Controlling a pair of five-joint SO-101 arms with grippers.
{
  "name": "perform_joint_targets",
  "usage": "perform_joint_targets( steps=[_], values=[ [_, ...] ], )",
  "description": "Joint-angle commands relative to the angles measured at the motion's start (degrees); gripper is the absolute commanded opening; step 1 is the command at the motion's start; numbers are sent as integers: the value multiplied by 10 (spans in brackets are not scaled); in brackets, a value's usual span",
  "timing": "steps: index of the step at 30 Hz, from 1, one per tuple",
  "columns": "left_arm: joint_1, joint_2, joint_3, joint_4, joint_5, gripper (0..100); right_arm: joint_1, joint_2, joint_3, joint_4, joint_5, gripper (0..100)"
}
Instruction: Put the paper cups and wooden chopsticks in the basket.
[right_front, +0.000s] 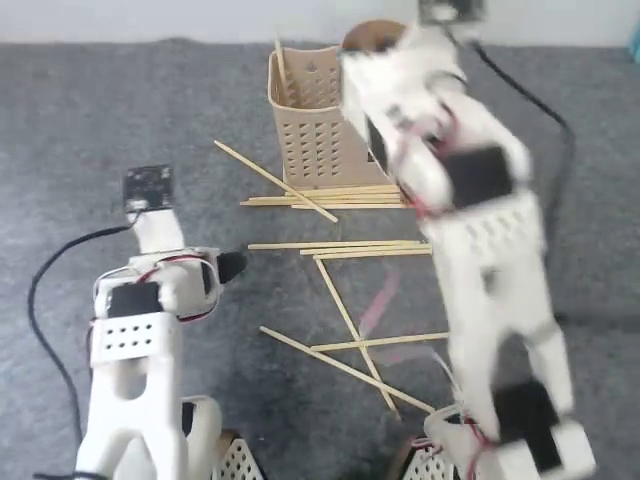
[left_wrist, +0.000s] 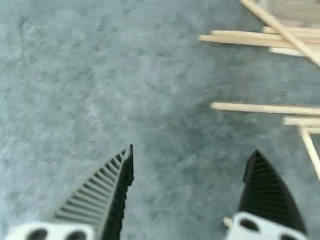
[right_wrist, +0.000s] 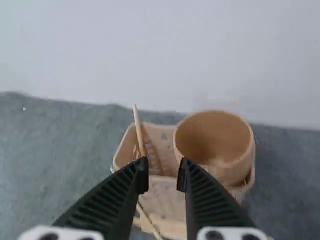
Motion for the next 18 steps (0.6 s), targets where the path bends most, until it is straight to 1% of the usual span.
perform_joint_targets(
  steps=[1,4,6,9,11,13,15,18],
  values=[
    [83,3,-48,53,-82,338,15,-109,-8,147,2,102],
    [135,3,-65,80,-113,338,35,-154,16,210,2,102],
    [164,3,-78,96,-139,338,61,-182,41,244,2,102],
    [216,3,-96,121,-177,338,103,-221,95,272,4,104],
    [267,2,-104,140,-213,338,141,-248,149,276,26,102],
    [327,-1,-108,155,-249,338,183,-277,220,267,45,102],
    [386,-2,-112,164,-284,338,239,-309,308,237,66,102],
    [454,4,-123,162,-311,338,339,-374,473,137,97,102]
  ],
)
